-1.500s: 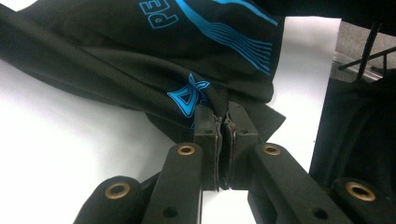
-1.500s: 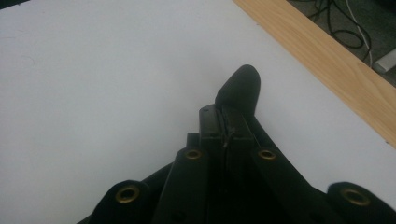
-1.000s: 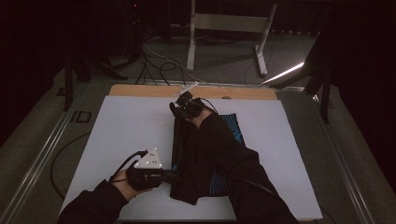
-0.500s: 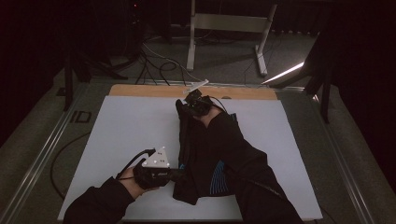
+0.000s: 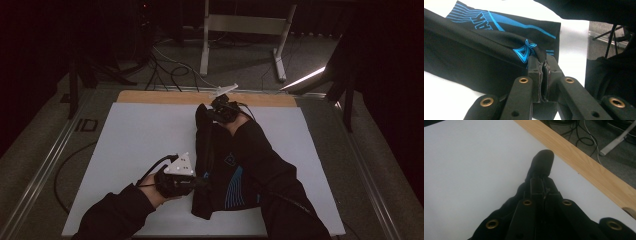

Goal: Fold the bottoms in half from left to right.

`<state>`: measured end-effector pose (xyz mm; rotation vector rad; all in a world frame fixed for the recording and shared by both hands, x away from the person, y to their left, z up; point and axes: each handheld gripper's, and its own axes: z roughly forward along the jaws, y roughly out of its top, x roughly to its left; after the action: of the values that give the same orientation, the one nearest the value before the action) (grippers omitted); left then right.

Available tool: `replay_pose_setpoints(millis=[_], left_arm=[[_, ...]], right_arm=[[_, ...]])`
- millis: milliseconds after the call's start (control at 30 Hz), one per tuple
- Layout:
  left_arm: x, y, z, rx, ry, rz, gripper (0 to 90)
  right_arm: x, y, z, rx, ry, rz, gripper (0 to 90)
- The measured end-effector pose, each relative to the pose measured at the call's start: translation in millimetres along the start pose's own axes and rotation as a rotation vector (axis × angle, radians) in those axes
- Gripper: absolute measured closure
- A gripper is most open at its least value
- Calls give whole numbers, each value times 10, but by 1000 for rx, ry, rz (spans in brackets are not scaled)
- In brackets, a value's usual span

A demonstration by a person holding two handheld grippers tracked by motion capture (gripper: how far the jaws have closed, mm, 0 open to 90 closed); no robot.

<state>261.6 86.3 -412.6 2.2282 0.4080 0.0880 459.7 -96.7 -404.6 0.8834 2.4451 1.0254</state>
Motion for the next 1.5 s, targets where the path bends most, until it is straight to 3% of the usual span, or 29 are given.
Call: replay_pose_setpoints(millis=[767,1200,1500], left_arm=[[-16,233,366,1,-48,44,853],[-17,362,656,17,-87,69,853],[-15,408,871,24,-113,80,853]], right_arm=[[-339,-235,-303,0,-63,38,890],[-565,-428,-480,9,-109,70,890],[-658,-548,-512,20,-128,84,889]])
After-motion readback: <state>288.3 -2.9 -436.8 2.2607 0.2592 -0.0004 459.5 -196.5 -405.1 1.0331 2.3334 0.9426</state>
